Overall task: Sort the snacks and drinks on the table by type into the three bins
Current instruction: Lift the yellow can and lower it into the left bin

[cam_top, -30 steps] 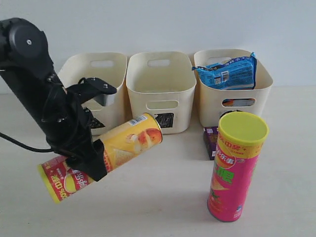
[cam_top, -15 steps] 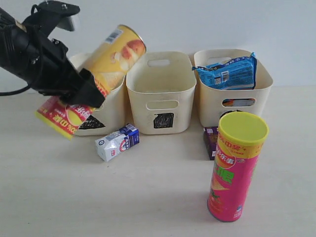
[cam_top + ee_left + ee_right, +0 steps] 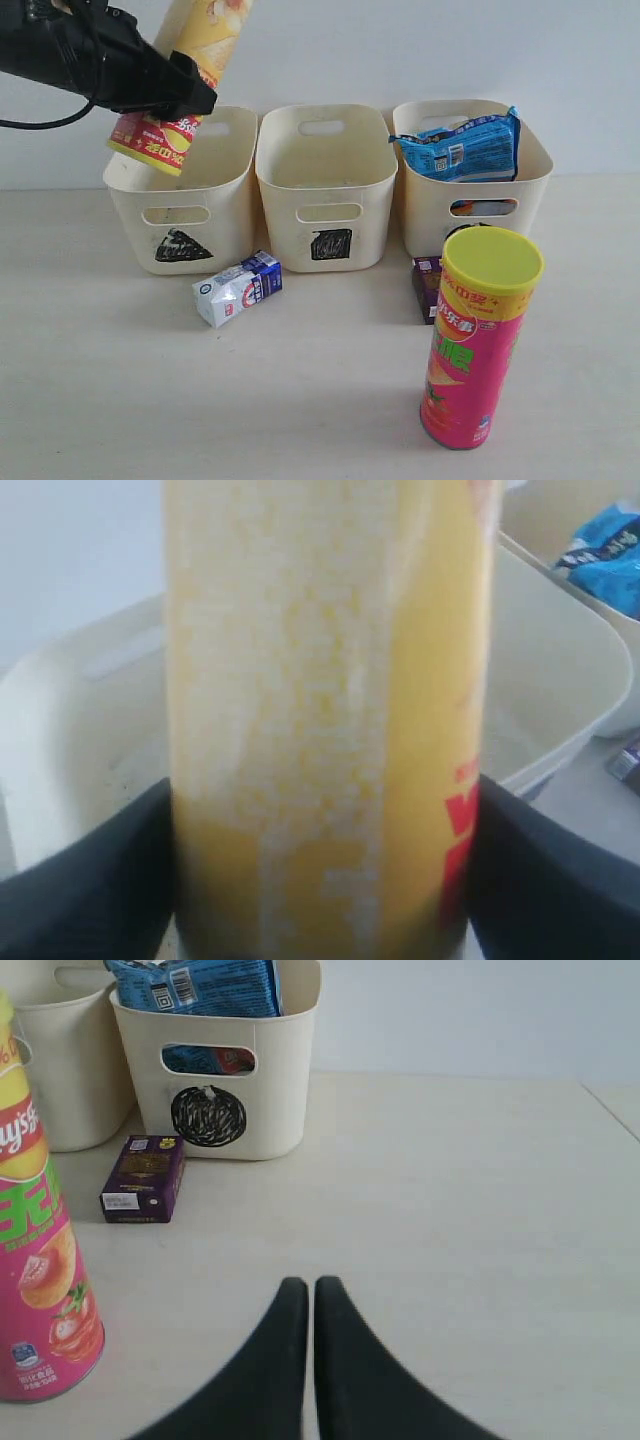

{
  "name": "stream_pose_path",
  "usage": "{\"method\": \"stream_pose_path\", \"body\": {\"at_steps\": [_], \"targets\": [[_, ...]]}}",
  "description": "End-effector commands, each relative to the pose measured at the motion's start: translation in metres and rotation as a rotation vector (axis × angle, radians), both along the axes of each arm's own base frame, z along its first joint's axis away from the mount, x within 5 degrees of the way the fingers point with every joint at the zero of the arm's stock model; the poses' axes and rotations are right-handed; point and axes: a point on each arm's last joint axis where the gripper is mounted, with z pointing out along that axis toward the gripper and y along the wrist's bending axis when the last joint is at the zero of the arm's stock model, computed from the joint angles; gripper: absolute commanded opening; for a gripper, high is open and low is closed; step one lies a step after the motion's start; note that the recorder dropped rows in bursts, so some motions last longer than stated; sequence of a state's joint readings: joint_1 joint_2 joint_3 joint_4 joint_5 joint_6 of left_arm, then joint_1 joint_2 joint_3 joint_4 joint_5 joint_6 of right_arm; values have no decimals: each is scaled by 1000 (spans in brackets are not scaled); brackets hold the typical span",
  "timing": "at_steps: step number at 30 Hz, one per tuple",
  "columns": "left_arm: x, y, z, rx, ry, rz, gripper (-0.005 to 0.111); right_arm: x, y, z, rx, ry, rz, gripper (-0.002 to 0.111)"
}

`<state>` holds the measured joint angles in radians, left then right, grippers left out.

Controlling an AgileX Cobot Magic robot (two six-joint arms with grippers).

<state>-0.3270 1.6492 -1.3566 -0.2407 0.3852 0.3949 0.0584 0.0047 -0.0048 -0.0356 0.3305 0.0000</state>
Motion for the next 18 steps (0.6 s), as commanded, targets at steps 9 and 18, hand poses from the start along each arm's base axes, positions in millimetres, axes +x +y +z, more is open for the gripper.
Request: {"method": "stream_pose_path", "body": {"at_steps": [9,18], "targets": [[60,9,-29,-50,-89,115,4,0,0,-1,0,-9,-8,0],[88,4,-65,-46,-101,139,4,0,0,-1,0,-9,-8,0]]}}
